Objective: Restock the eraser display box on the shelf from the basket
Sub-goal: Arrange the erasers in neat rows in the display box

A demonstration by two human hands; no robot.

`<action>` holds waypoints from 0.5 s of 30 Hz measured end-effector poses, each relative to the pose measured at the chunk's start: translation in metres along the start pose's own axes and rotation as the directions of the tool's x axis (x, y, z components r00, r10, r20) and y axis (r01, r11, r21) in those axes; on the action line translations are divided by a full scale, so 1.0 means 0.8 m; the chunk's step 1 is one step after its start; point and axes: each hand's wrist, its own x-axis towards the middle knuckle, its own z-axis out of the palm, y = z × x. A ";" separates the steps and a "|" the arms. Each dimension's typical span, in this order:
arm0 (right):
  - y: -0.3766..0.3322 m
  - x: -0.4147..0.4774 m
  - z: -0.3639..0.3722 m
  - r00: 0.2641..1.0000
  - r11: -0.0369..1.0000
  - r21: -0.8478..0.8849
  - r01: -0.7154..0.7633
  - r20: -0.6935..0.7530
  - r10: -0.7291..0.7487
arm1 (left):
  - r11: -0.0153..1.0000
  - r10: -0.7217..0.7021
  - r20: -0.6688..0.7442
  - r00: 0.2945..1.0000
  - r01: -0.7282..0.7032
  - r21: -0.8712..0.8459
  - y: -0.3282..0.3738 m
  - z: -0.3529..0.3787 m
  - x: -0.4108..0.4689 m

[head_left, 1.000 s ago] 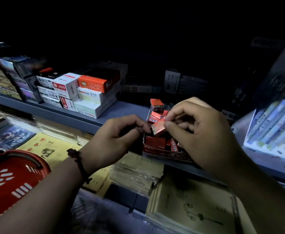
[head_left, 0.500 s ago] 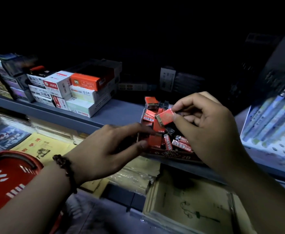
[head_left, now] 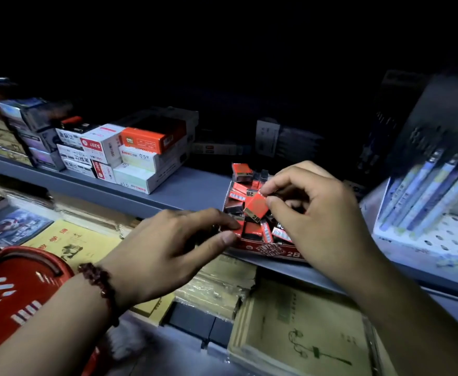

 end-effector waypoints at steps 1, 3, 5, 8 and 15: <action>0.001 -0.001 0.000 1.000 1.000 -0.007 -0.002 -0.001 0.002 | 1.000 -0.012 -0.024 1.000 0.012 0.000 0.000 0.001 0.002; 0.000 -0.003 -0.001 1.000 1.000 -0.020 0.001 0.004 -0.001 | 0.999 -0.043 -0.029 0.999 0.043 0.010 0.003 0.003 0.005; 0.000 -0.002 -0.001 1.000 0.999 -0.039 0.025 0.006 -0.025 | 0.997 -0.066 0.000 0.998 0.066 0.049 0.004 0.006 0.011; 0.001 0.001 -0.002 1.000 0.999 -0.034 0.027 0.006 -0.027 | 0.991 -0.105 0.001 0.994 0.105 0.081 0.010 0.008 0.017; 0.004 0.000 -0.005 0.999 1.000 0.007 -0.011 0.049 0.010 | 0.964 -0.248 0.054 0.967 0.252 -0.089 0.021 0.018 0.040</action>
